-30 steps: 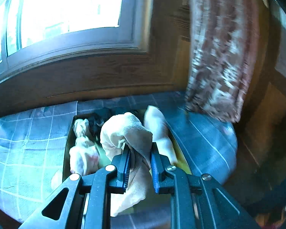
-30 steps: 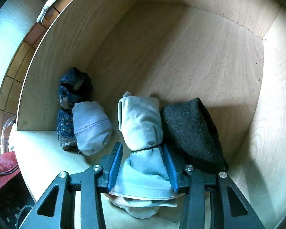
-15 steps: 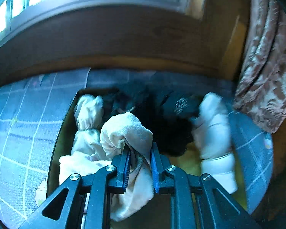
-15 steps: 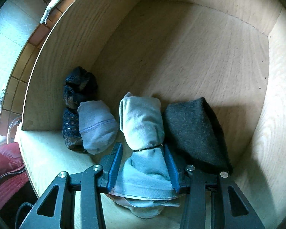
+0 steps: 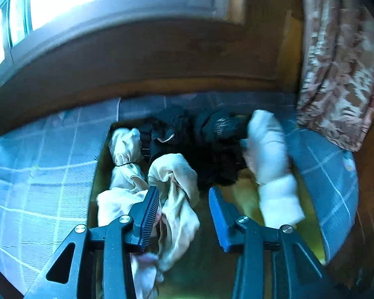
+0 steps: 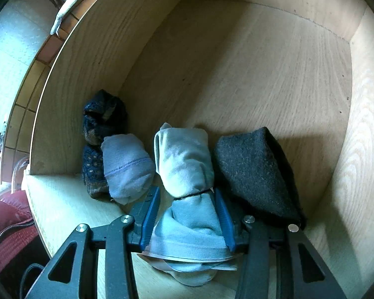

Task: Take underwear out of drawer
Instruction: 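Open the left tool to drop the grey sock in the tray, then move the left tool into the drawer and grasp the lavender sock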

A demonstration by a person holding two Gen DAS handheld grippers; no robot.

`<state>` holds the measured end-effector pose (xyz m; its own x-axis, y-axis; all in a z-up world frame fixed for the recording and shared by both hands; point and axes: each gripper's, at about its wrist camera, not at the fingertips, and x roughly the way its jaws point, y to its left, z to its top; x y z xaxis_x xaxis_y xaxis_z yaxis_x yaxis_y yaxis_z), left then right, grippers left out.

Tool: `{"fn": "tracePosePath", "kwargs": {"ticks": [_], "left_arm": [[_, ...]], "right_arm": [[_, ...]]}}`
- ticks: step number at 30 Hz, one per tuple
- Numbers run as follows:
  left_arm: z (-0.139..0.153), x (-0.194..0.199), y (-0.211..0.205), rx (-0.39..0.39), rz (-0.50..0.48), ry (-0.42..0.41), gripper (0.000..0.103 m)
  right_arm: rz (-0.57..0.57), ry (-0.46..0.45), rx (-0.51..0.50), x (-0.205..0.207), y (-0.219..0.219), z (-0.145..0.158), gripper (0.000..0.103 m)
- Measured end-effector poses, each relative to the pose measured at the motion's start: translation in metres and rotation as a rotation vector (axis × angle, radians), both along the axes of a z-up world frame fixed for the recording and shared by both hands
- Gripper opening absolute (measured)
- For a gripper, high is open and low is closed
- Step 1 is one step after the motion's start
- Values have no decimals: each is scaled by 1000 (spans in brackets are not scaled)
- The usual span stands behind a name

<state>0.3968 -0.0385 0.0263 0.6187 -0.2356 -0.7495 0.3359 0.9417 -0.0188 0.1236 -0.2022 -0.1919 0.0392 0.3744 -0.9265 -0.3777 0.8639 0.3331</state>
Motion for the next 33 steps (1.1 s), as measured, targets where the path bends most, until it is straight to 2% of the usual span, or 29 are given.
{"fn": "tracePosePath", "kwargs": {"ticks": [3,5,7,9,10,11,12,13,15,18,20,22,25,28,33], "left_arm": [[8,-30,4,-11,-42,-11,42],[3,-51,5,-10,-78,5,42],[-9,-79,2,22,-126,33,42],[-28,-106,-2,87,-165,61,42],[-30,-130,-6,155,-175,-47,44],[-33,-143,-8,213,-178,-92,45],[-42,-156,-14,291,-195,-84,45],[-51,-166,-18,318,-232,-31,45],[-65,-184,-20,298,-281,33,45],[-78,-207,-20,256,-309,81,45],[-92,-212,-15,210,-310,145,45],[-112,-218,-14,202,-301,220,45],[-144,-227,-15,254,-288,302,45],[-175,-240,-21,298,-317,388,45],[-210,-258,-26,352,-354,472,45]], "right_arm": [[1,0,-1,-1,1,0,47],[1,0,-1,-1,1,0,47],[1,0,-4,-1,1,-1,47],[1,0,-5,-1,1,-1,47],[1,0,-5,-1,1,-1,47],[2,0,-5,-1,1,-1,47],[2,0,-4,-1,1,-1,47],[2,0,-5,-1,1,-1,47],[1,0,-7,-1,2,-1,47],[1,0,-9,-1,3,-2,47],[1,1,-10,-1,3,-3,47],[1,2,-14,-1,3,-4,47],[-3,4,-16,-1,3,-6,47],[-7,4,-20,-2,4,-7,46],[-10,7,-24,-2,5,-10,46]]}}
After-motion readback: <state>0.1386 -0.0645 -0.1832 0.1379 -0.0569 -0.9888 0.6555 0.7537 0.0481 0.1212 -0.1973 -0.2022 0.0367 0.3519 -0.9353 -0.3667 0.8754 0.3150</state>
